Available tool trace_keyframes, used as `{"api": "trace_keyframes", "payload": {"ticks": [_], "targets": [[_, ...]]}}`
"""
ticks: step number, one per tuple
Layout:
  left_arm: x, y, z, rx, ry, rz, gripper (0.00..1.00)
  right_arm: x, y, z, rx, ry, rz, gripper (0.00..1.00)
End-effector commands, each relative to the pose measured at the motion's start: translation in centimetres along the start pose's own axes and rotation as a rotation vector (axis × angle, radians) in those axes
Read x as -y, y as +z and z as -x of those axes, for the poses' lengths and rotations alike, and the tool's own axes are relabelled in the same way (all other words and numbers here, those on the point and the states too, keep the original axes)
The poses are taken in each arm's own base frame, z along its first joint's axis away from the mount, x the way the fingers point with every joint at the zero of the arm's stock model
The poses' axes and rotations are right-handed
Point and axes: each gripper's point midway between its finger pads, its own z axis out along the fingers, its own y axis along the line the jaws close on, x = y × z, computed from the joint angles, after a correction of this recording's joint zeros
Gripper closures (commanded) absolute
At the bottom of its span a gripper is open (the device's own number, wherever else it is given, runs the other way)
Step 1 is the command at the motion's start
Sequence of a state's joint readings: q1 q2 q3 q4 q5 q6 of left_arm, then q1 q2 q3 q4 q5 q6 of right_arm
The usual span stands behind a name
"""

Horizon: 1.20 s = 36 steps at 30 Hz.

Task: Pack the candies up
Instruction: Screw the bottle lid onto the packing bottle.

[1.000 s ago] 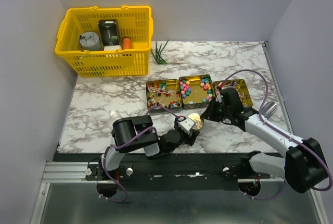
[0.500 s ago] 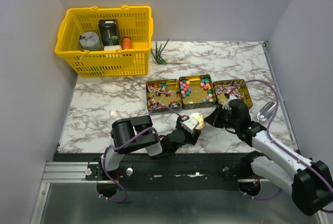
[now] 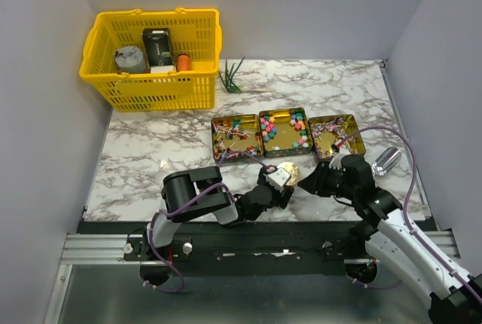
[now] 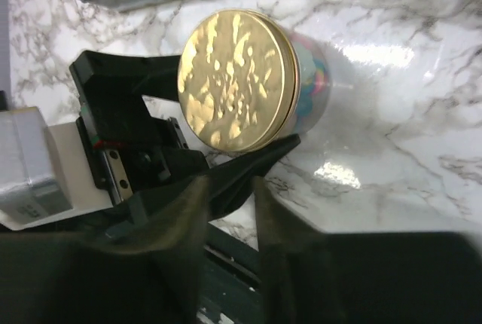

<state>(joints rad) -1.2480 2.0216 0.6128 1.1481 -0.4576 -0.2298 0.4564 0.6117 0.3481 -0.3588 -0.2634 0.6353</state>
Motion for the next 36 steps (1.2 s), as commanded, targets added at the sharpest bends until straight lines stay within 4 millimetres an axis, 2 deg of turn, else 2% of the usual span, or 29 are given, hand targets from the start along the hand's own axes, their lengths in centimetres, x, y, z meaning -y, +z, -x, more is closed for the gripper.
{"api": "trace_keyframes", "payload": {"ticks": [1, 3, 7, 12, 14, 15, 16, 21, 26, 30, 36], "targets": [[-1.1, -2.4, -7.3, -0.221, 0.131, -0.020, 0.20, 0.1, -1.4, 3.2, 0.095, 0.007, -0.103, 0.51], [-0.9, -2.5, -7.2, -0.215, 0.129, -0.029, 0.20, 0.4, -1.0, 3.8, 0.098, 0.010, -0.137, 0.48], [-0.3, -2.7, -7.3, -0.215, 0.129, -0.053, 0.20, 0.4, 0.5, 5.0, 0.064, -0.027, -0.166, 0.47], [0.1, -2.9, -7.5, -0.222, 0.144, -0.066, 0.20, 0.9, 2.8, 5.1, 0.002, -0.055, -0.191, 0.50], [0.1, -3.0, -7.6, -0.224, 0.145, -0.069, 0.20, 0.9, 3.4, 5.1, -0.010, -0.063, -0.183, 0.56], [0.2, -3.0, -7.6, -0.225, 0.145, -0.070, 0.20, 1.2, 3.9, 4.6, -0.034, -0.058, -0.187, 0.63], [0.1, -3.0, -7.6, -0.227, 0.148, -0.070, 0.20, 1.0, 4.1, 4.7, -0.033, -0.059, -0.175, 0.67], [0.0, -2.9, -7.6, -0.226, 0.143, -0.058, 0.20, 1.5, 4.6, 2.7, -0.089, -0.032, -0.157, 0.83], [-0.2, -2.7, -8.1, -0.241, 0.144, -0.037, 0.20, 2.4, 3.8, -0.1, -0.130, -0.016, -0.135, 0.89], [-0.7, -2.3, -8.1, -0.248, 0.125, -0.014, 0.20, 2.6, 3.3, -2.5, -0.178, 0.012, -0.097, 0.99], [-1.6, -1.6, -8.0, -0.258, 0.083, 0.021, 0.20, 2.2, 2.8, -5.2, -0.226, 0.069, -0.021, 0.99]]}}
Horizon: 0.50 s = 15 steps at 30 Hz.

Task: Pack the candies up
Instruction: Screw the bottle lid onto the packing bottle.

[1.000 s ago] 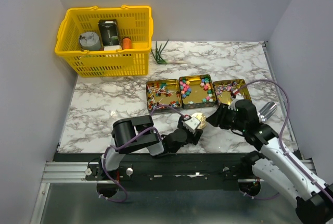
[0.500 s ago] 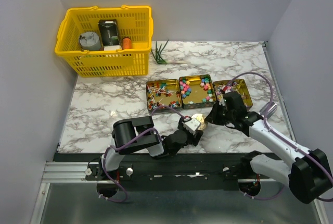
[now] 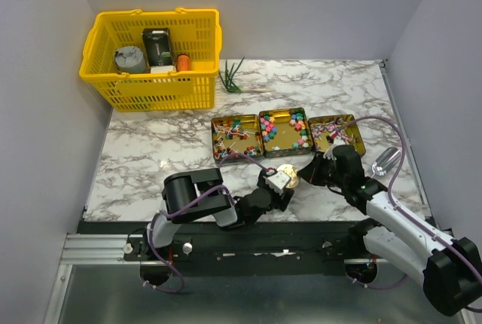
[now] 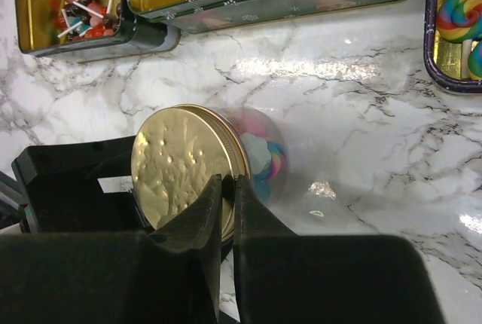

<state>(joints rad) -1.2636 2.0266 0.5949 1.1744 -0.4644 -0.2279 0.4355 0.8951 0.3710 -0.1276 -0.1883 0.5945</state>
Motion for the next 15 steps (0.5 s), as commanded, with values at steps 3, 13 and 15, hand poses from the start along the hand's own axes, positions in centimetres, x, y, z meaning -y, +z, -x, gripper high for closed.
{"api": "trace_keyframes", "payload": {"ticks": [3, 13, 15], "targets": [[-2.0, -1.0, -7.6, -0.266, 0.067, 0.033, 0.20, 0.0, -1.5, -7.9, -0.249, 0.107, 0.094, 0.99], [-1.6, -1.4, -6.8, -0.256, 0.056, -0.001, 0.01, 0.2, -2.2, -5.2, -0.130, 0.102, 0.031, 0.75], [-1.4, -1.5, -6.1, -0.241, 0.050, -0.011, 0.01, -0.2, -2.3, -4.2, -0.106, 0.102, 0.033, 0.58]]}}
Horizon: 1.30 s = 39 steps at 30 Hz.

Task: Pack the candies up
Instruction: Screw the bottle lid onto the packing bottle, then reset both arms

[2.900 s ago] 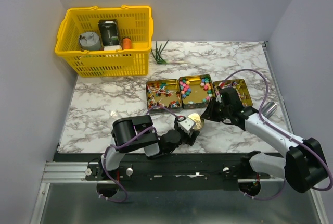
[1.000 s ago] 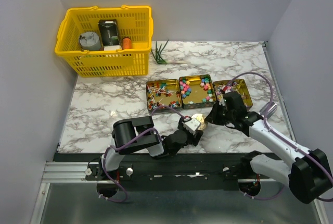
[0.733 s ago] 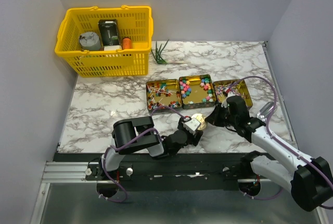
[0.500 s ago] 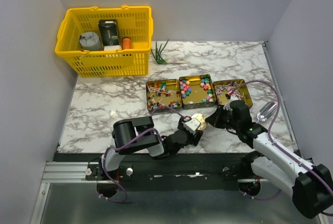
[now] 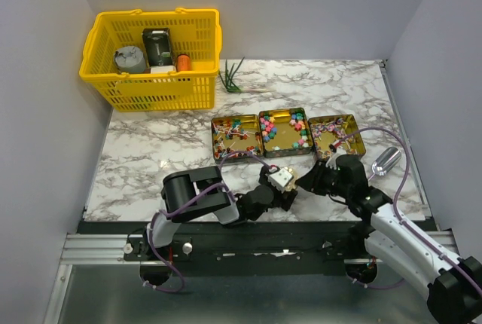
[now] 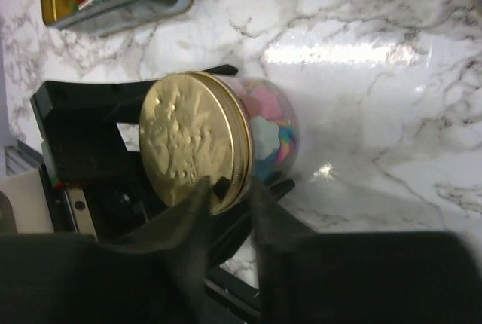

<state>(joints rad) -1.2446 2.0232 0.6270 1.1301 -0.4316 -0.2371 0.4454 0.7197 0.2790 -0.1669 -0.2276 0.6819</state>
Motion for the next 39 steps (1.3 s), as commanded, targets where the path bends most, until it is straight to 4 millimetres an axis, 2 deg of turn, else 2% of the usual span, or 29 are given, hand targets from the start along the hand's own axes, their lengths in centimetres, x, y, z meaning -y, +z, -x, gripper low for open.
{"api": "trace_keyframes", "payload": {"ticks": [1, 4, 11, 12, 13, 18, 21, 22, 23, 24, 25, 26, 27, 28, 29, 31, 32, 34, 35, 37, 38, 39], "targets": [[-1.5, -2.3, -6.3, -0.228, 0.061, -0.004, 0.01, 0.3, -0.8, -2.1, -0.110, 0.030, -0.034, 0.55], [-1.5, -2.7, -5.6, -0.220, 0.058, -0.009, 0.01, -0.3, -1.0, -1.3, -0.094, 0.023, -0.024, 0.47], [-1.9, -4.4, -3.7, -0.205, 0.037, -0.004, 0.01, -1.2, -1.5, -0.1, -0.049, 0.027, -0.009, 0.41], [-2.3, -4.5, -3.5, -0.212, 0.032, 0.022, 0.01, -1.3, -1.6, 0.0, -0.044, 0.028, -0.008, 0.41], [-2.8, -5.0, -4.3, -0.259, 0.046, 0.045, 0.01, -1.4, -1.8, 0.3, -0.030, 0.024, -0.006, 0.39], [-3.8, -6.9, -2.6, -0.235, -0.011, 0.085, 0.01, -1.9, -2.6, 1.4, 0.012, 0.025, -0.012, 0.36], [-5.1, -8.2, -2.0, -0.243, -0.049, 0.155, 0.01, -2.0, -3.2, 2.2, 0.040, 0.013, -0.027, 0.34], [-6.0, -9.0, -2.7, -0.285, -0.053, 0.205, 0.01, -1.4, -3.4, 2.4, 0.053, 0.013, -0.059, 0.32], [-6.3, -9.3, -1.7, -0.271, -0.079, 0.233, 0.01, -1.2, -3.6, 2.6, 0.066, 0.008, -0.075, 0.30], [-6.8, -9.8, -1.6, -0.278, -0.088, 0.264, 0.01, -1.2, -4.0, 3.0, 0.090, -0.004, -0.081, 0.28], [-7.6, -10.7, -2.1, -0.314, -0.079, 0.299, 0.01, -0.4, -4.2, 3.3, 0.112, -0.008, -0.120, 0.22], [-8.3, -11.1, -0.9, -0.275, -0.122, 0.349, 0.01, 0.0, -4.4, 3.5, 0.133, -0.013, -0.139, 0.19], [-9.0, -11.6, -0.5, -0.269, -0.147, 0.390, 0.01, 0.1, -4.7, 3.8, 0.158, -0.021, -0.142, 0.17], [-10.0, -12.6, -0.9, -0.301, -0.136, 0.432, 0.01, 1.4, -5.0, 4.3, 0.198, -0.021, -0.206, 0.13], [-10.2, -13.0, 0.5, -0.260, -0.202, 0.453, 0.01, 1.8, -5.3, 4.6, 0.217, -0.021, -0.229, 0.12], [-11.9, -14.6, 1.2, -0.252, -0.211, 0.531, 0.01, 2.6, -5.9, 5.1, 0.256, -0.020, -0.272, 0.05], [-11.9, -15.1, 2.8, -0.208, -0.248, 0.522, 0.01, 2.7, -5.9, 5.2, 0.267, -0.020, -0.276, 0.00], [-12.9, -16.4, 3.4, -0.214, -0.263, 0.551, 0.01, 3.3, -6.1, 5.5, 0.289, -0.001, -0.312, 0.00], [-13.0, -17.0, 5.4, -0.172, -0.301, 0.544, 0.01, 3.6, -6.1, 5.5, 0.294, 0.007, -0.325, 0.00], [-14.6, -18.8, 5.8, -0.188, -0.295, 0.613, 0.01, 3.8, -6.1, 5.4, 0.293, 0.017, -0.333, 0.00], [-14.8, -19.4, 7.4, -0.151, -0.318, 0.616, 0.01, 3.8, -6.0, 5.4, 0.293, 0.017, -0.335, 0.00], [-15.2, -20.0, 7.9, -0.143, -0.320, 0.635, 0.01, 3.8, -6.0, 5.3, 0.292, 0.020, -0.332, 0.00]]}}
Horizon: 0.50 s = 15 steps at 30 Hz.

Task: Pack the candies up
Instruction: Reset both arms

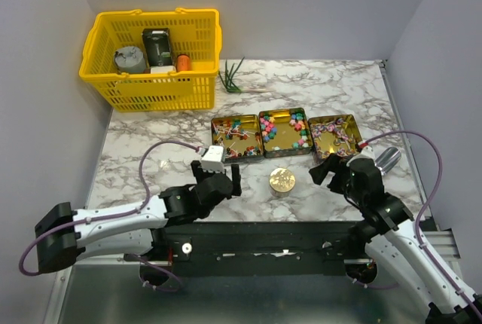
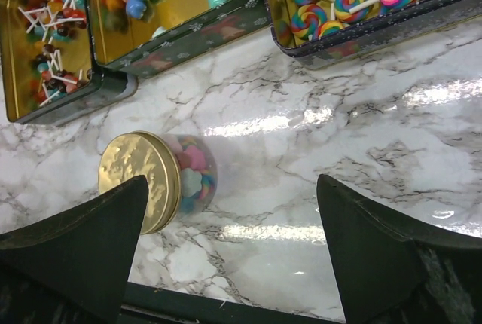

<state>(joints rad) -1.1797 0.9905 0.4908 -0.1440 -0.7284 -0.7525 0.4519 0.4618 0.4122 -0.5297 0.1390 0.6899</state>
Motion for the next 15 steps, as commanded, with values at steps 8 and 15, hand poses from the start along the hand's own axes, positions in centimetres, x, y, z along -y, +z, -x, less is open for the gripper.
{"api": "trace_keyframes", "payload": {"ticks": [8, 15], "targets": [[-6.9, -4.9, 4.2, 0.084, -0.050, 0.193, 0.01, 1.2, -0.3, 0.8, 0.046, 0.014, -0.067, 0.00], [-7.3, -5.2, 4.4, 0.103, -0.064, 0.182, 0.01, 1.1, -0.2, 0.7, 0.040, 0.012, -0.070, 0.00]]}}
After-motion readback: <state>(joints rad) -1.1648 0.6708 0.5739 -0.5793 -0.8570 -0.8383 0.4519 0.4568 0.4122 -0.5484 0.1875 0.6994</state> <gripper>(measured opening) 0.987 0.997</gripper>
